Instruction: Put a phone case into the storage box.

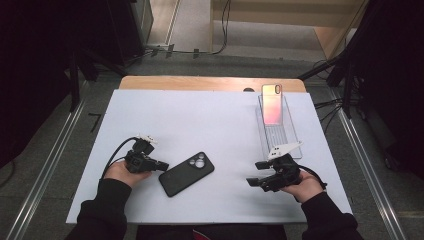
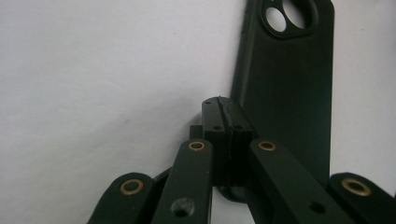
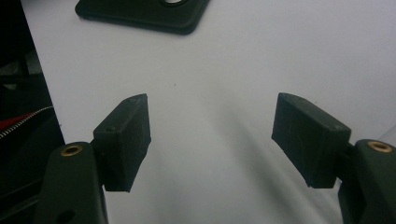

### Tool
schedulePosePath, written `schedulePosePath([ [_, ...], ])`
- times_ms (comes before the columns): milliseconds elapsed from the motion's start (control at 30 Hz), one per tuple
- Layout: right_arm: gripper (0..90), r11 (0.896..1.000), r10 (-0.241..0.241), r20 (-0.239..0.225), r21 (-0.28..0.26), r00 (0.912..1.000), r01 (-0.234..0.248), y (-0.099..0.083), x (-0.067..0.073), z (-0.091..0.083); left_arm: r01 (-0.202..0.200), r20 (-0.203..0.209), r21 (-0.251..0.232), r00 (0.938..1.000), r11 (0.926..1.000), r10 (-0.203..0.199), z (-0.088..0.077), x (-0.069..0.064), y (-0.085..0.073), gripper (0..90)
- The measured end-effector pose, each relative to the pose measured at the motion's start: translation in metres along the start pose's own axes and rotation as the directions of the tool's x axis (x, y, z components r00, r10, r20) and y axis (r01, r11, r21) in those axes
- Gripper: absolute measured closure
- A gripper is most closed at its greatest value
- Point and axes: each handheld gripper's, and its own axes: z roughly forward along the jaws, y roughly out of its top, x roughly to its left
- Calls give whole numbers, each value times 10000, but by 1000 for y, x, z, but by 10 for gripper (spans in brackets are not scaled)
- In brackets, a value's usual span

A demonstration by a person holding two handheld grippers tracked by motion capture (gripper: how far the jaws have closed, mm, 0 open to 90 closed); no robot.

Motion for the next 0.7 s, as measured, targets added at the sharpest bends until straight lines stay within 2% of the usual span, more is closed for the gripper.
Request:
schedulePosePath([
  [100,261,10000,42,15,13,10000,-42,0,0,0,27,48,24,10000,10000,-28,1,-1,0,896],
  [167,261,10000,21,30,9,10000,-21,0,0,0,155,190,-262,9997,9995,-150,-4,1,0,826],
  [233,261,10000,10,17,5,10000,-10,0,0,0,328,530,-775,9982,9964,-288,-10,1,1,768],
  [300,260,10000,-13,-10,-26,10000,13,0,0,0,316,767,-1406,9968,9896,-210,-17,-4,-1,671],
  [400,251,10000,19,-8,-22,10000,-19,0,-1,0,275,990,-2045,9951,9785,-73,-23,-12,-6,557],
  [467,247,10000,25,4,-31,10000,-25,-1,0,0,267,1154,-2302,9933,9728,1,-25,-16,-10,521],
  [533,245,10000,-3,10,-23,10000,3,-1,0,0,215,1199,-2762,9927,9609,122,-27,-20,-14,457],
  [633,243,10000,-37,22,32,10000,37,-1,1,0,171,1140,-3207,9933,9470,207,-32,-25,-19,417],
  [700,243,10000,20,53,39,10000,-20,-1,1,0,243,1170,-3312,9930,9432,155,-33,-27,-23,413],
])
